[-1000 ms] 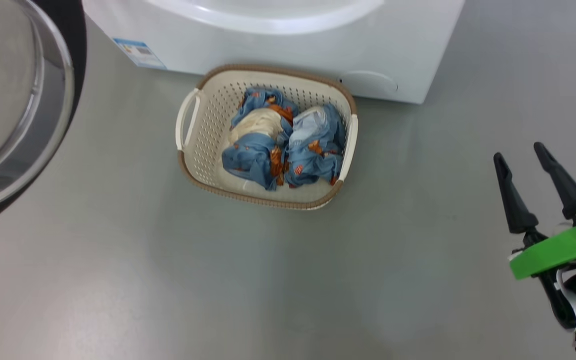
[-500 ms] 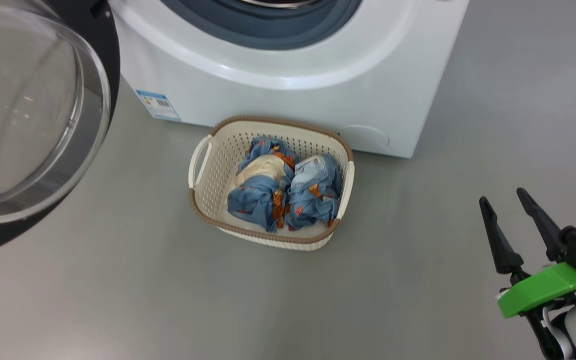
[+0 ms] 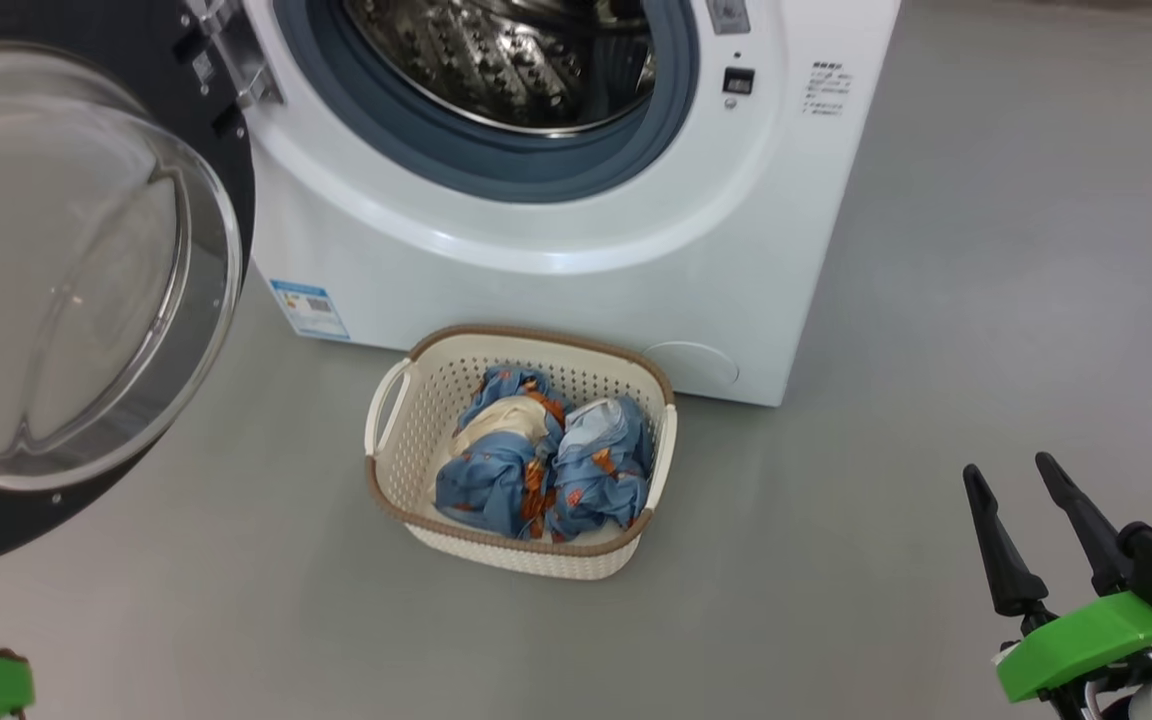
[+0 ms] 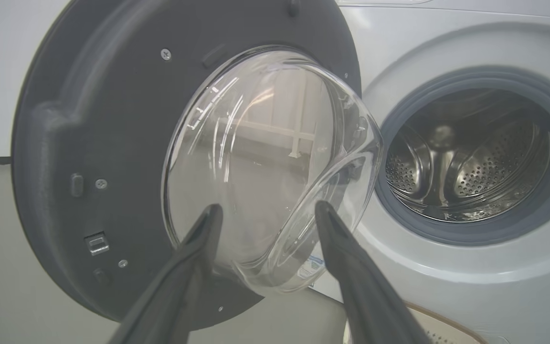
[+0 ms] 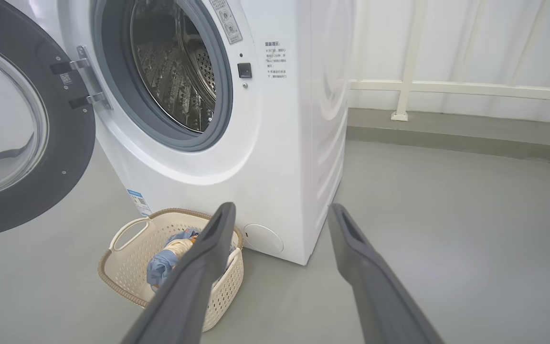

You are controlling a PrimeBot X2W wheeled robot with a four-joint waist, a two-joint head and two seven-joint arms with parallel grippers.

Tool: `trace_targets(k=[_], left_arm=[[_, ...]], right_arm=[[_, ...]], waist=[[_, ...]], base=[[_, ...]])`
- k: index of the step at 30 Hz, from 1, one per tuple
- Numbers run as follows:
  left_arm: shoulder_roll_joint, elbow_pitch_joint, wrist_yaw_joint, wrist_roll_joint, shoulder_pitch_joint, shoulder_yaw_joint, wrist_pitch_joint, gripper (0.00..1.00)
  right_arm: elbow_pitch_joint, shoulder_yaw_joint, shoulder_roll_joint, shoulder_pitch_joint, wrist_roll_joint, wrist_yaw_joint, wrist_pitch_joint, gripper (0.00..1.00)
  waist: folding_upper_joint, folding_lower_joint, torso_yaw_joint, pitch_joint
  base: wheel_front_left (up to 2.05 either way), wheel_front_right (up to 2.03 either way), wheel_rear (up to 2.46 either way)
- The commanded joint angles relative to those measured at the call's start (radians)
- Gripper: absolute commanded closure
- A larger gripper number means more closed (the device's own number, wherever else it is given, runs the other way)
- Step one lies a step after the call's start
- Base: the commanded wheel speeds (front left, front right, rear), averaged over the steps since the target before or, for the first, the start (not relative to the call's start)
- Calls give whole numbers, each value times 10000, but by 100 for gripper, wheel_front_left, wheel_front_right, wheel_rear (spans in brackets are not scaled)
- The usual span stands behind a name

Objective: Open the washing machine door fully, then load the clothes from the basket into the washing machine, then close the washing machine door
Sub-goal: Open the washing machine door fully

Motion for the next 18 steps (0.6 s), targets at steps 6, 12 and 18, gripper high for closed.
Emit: trace_targets(k=[6, 12, 18], left_arm=[[827, -658, 6, -538, 699, -774, -51, 0], [635, -1007, 6, -564, 1085, -1530, -51, 0], [395, -1273, 6, -180, 1212, -2039, -51, 0]], right_arm=[[-271, -14, -24, 371, 229, 46, -94, 0], [-314, -192, 59, 584, 244, 46, -94, 0], [-347, -202, 49, 643, 235, 46, -94, 0]], waist=[[0, 0, -628, -646], [0, 0, -1072, -863], [0, 0, -1589, -931]], base=[[0, 0, 0], [0, 0, 0], [0, 0, 0]])
